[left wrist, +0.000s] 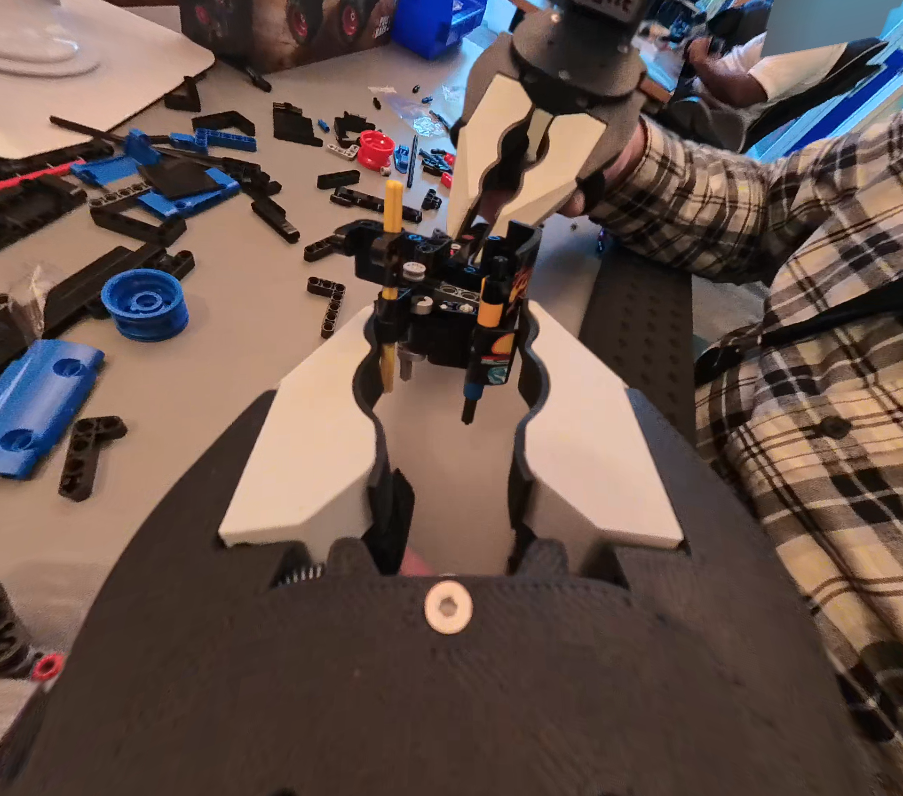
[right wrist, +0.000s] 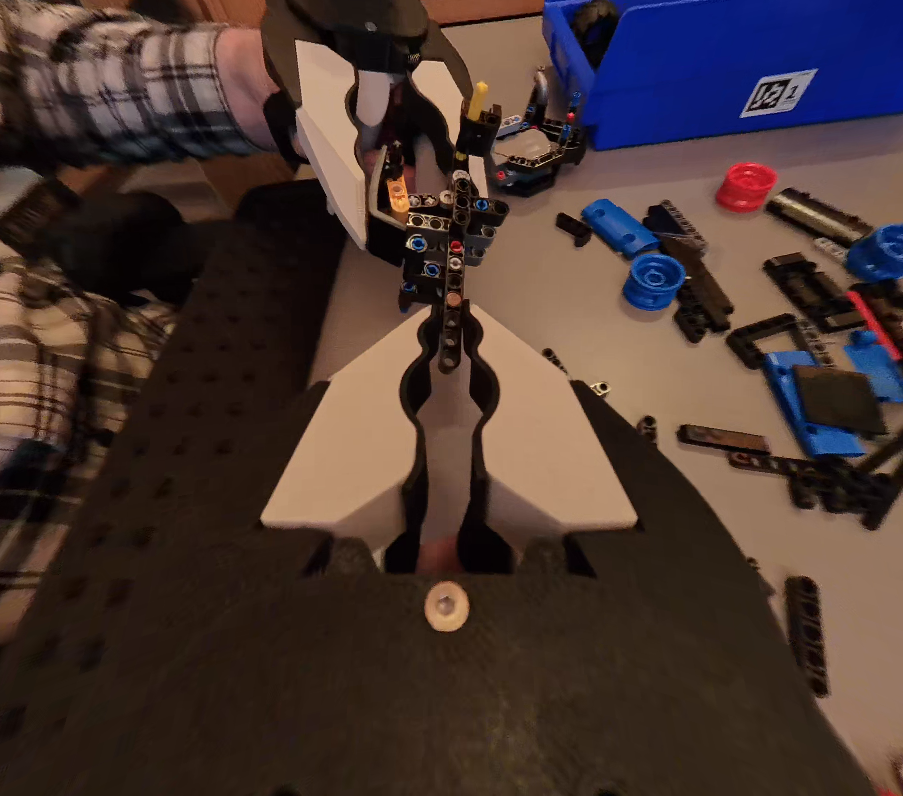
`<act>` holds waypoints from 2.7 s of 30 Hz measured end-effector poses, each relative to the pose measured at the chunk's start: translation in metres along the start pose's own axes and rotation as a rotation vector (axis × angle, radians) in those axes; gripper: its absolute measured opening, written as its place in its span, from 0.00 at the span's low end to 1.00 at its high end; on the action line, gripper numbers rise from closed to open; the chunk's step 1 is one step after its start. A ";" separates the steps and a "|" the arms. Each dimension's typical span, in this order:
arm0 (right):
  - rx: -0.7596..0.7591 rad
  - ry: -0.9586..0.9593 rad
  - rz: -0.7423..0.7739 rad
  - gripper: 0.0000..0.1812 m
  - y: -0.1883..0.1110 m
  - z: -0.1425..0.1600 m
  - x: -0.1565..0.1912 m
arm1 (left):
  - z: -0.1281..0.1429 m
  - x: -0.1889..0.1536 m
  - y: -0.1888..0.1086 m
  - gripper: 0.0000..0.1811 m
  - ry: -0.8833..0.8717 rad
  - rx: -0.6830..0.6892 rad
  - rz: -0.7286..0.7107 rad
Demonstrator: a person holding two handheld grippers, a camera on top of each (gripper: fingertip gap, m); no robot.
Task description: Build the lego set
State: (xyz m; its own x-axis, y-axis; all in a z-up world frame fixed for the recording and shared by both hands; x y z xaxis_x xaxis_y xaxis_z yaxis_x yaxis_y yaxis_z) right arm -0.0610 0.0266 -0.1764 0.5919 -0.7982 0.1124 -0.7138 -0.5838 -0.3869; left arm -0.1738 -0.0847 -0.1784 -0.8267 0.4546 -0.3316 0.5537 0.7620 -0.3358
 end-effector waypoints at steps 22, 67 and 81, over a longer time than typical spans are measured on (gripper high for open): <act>0.236 -0.831 0.500 0.03 0.007 -0.003 0.013 | -0.002 0.010 -0.004 0.29 -0.238 -0.047 0.028; 0.403 -0.196 0.305 0.20 -0.037 0.016 -0.006 | 0.005 -0.005 -0.018 0.44 0.260 0.135 -0.289; 0.300 -0.007 0.681 0.23 -0.187 0.039 0.011 | -0.010 -0.008 0.006 0.43 0.440 0.135 -0.298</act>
State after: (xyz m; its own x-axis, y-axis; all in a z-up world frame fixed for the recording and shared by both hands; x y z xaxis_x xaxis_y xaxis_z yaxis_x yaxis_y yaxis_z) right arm 0.0938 0.1335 -0.1388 0.0574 -0.9673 -0.2469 -0.7914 0.1067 -0.6020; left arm -0.1652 -0.0790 -0.1688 -0.8975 0.4003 0.1853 0.2734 0.8345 -0.4784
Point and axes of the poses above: each gripper's, where its closed fingertips meet, y out along the fingers, z out of its underside, x = y × z across the jaws, the point moved 7 cm from there along -y, back along the fingers, and after that the axes turned 3 degrees about -z, right-handed, at the moved point
